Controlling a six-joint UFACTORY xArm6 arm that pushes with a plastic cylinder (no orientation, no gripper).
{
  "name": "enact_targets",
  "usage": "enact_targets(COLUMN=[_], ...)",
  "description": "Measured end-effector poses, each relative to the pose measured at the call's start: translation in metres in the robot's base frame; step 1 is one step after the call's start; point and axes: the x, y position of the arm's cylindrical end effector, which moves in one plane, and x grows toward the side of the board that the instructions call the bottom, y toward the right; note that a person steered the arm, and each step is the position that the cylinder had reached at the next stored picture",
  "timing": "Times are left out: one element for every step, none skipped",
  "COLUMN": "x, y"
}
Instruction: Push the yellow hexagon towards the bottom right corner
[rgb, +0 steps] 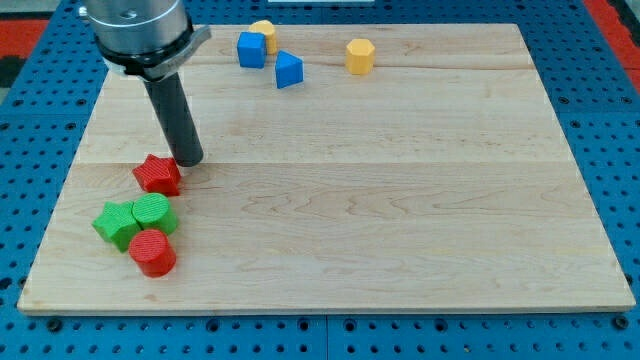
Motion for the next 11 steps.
enact_targets(x=[0.023,0.021,-0.052,-0.122,-0.190,-0.236,-0.244,-0.220,-0.207,-0.205,-0.203], y=[-0.025,-0.040,-0.007,-0.007,0.006,0.033,0.043,0.087,0.141,0.186,0.220])
